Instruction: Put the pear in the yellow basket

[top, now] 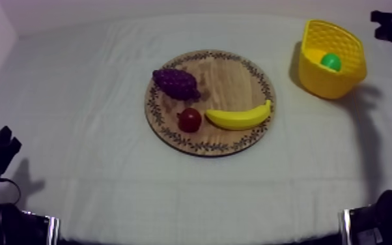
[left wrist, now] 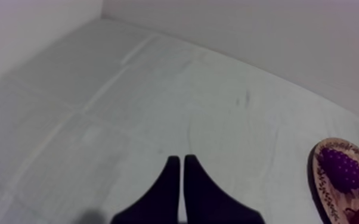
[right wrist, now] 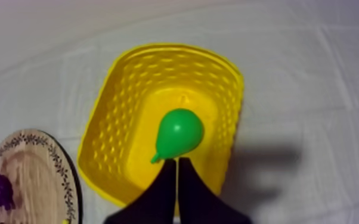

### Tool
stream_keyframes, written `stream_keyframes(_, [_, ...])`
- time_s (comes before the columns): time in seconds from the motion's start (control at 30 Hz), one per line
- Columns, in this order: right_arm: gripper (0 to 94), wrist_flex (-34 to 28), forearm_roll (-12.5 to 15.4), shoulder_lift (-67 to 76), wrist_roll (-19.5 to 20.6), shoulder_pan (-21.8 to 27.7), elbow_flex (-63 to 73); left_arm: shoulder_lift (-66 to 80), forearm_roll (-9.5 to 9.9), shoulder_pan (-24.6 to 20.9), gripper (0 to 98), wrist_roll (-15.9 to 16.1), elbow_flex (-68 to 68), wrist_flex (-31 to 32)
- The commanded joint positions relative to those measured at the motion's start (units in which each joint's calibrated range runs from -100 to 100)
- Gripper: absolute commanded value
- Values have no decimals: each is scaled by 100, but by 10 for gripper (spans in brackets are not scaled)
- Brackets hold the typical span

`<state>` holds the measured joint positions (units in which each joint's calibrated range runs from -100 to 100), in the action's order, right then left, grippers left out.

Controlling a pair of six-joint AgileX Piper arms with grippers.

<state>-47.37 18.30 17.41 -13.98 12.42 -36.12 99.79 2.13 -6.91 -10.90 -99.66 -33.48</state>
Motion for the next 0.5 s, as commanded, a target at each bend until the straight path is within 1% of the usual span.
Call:
stream_keyframes(0.0, [7, 253, 85, 1214, -157, 4, -1054, 4, -1, -1, 1, 2, 0, 1])
stream_keyframes(0.17, [7, 756, 136, 2513, -376, -49, -2375, 4, -1, -1, 1, 3, 0, 1])
stream_keyframes(0.27, [7, 892, 144, 3289, -496, -77, -3136, 4, -1, -1, 1, 4, 0, 1])
stream_keyframes(0.37, [7, 917, 43, 4104, -491, -168, -3829, 4, -1, -1, 1, 4, 0, 1])
stream_keyframes(0.47, [7, 807, -139, 4975, -389, -299, -4438, 4, -1, -1, 1, 0, 0, 1])
